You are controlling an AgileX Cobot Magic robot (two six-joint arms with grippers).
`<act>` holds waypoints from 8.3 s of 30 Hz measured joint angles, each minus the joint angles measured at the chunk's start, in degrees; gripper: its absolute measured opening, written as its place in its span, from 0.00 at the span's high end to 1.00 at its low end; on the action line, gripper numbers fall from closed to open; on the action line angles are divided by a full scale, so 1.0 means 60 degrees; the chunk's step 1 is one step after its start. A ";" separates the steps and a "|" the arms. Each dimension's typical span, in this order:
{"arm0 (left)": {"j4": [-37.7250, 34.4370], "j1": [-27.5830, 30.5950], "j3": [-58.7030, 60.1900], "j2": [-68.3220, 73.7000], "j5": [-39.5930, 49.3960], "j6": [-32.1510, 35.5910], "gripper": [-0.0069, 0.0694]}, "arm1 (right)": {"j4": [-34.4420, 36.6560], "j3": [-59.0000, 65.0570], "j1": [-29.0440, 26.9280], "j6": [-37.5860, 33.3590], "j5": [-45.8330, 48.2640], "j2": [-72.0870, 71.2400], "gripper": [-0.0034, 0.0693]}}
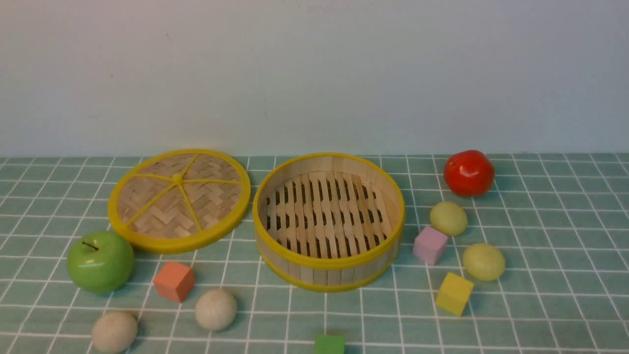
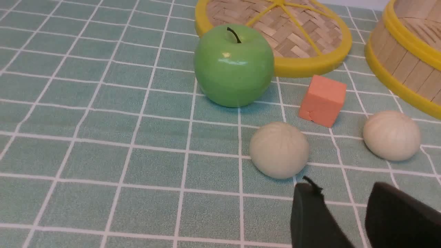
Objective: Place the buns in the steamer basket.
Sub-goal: Use the left arm to grab a steamed stuffed bun, then use the left arm to put the steamed stuffed bun into the steamer, then use the left arm to grab a steamed stuffed bun
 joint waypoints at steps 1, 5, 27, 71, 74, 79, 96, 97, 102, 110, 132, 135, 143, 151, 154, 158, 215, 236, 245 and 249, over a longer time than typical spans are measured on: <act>0.0000 0.0000 0.0000 0.0000 0.0000 0.0000 0.60 | 0.0000 0.0000 0.0000 0.0000 0.0000 0.0000 0.62; 0.0000 0.0000 0.0000 0.0000 0.0000 0.0000 0.60 | 0.0000 0.0000 0.0000 0.0000 0.0000 0.0000 0.62; 0.0000 0.0000 0.0000 0.0000 0.0000 0.0000 0.60 | 0.0000 0.0000 0.0000 0.0000 0.0000 0.0000 0.62; -0.1473 0.0000 -0.3480 0.1317 -0.5589 -0.1244 0.60 | 0.0000 0.0000 0.0000 0.0000 0.0000 0.0000 0.62; -0.1502 0.0000 -0.5052 0.2456 -0.4248 -0.1254 0.60 | 0.0000 0.0000 0.0000 0.0000 0.0000 0.0000 0.62; -0.1642 0.0000 -0.7145 0.4288 -0.0157 -0.1264 0.60 | 0.0000 0.0000 0.0000 0.0000 0.0000 0.0000 0.62; -0.1037 0.0000 -0.7804 0.9544 0.3960 -0.1255 0.60 | 0.0000 0.0000 0.0000 0.0000 0.0000 0.0000 0.62; -0.1037 0.0000 -0.7804 0.9544 0.3991 -0.1255 0.60 | 0.0000 0.0000 0.0000 0.0000 0.0000 0.0000 0.62; -0.1244 0.0000 -0.7804 1.0898 0.4387 -0.1255 0.60 | 0.0000 0.0000 0.0000 0.0000 0.0000 0.0000 0.62; -0.1244 0.0000 -0.7814 1.2103 0.4018 -0.1255 0.60 | 0.0000 0.0000 0.0000 0.0000 0.0000 0.0000 0.62; -0.0392 0.0000 -0.8196 1.4571 0.2442 -0.1255 0.60 | 0.0000 0.0000 0.0000 0.0000 0.0000 0.0000 0.62; -0.0410 0.0000 -0.8196 1.4630 0.2293 -0.1255 0.60 | 0.0000 0.0000 0.0000 -0.0008 0.0000 0.0000 0.62; -0.0437 0.0000 -0.8215 1.5313 0.2255 -0.1255 0.60 | 0.0000 0.0000 0.0000 -0.0008 0.0000 0.0000 0.62; -0.0440 0.0000 -0.8215 1.5772 0.2096 -0.1264 0.60 | 0.0000 0.0000 0.0000 -0.0008 0.0000 0.0000 0.62; -0.0440 0.0000 -0.8215 1.5773 0.2116 -0.1264 0.61 | 0.0000 0.0000 0.0000 -0.0008 0.0000 0.0000 0.62; -0.0461 0.0000 -0.8221 1.5773 0.2158 -0.1264 0.72 | 0.0000 0.0000 0.0000 -0.0008 0.0000 0.0000 0.62; -0.2827 -0.3038 -1.7966 2.0064 0.6250 0.0186 0.49 | 0.0000 0.0000 0.0000 -0.0008 0.0000 0.0000 0.62; -0.0359 -0.3038 -1.3709 1.3933 0.8001 -0.1079 0.35 | 0.0000 0.0000 0.0000 -0.0008 0.0000 0.0000 0.62; -0.1586 -0.3038 -1.0382 1.3945 0.4898 -0.1147 0.35 | 0.0000 0.0000 0.0000 -0.0008 0.0000 0.0000 0.62; -0.1814 -0.3038 -1.0329 1.4653 0.3825 -0.0124 0.35 | 0.0000 0.0000 0.0000 -0.0008 0.0000 0.0000 0.62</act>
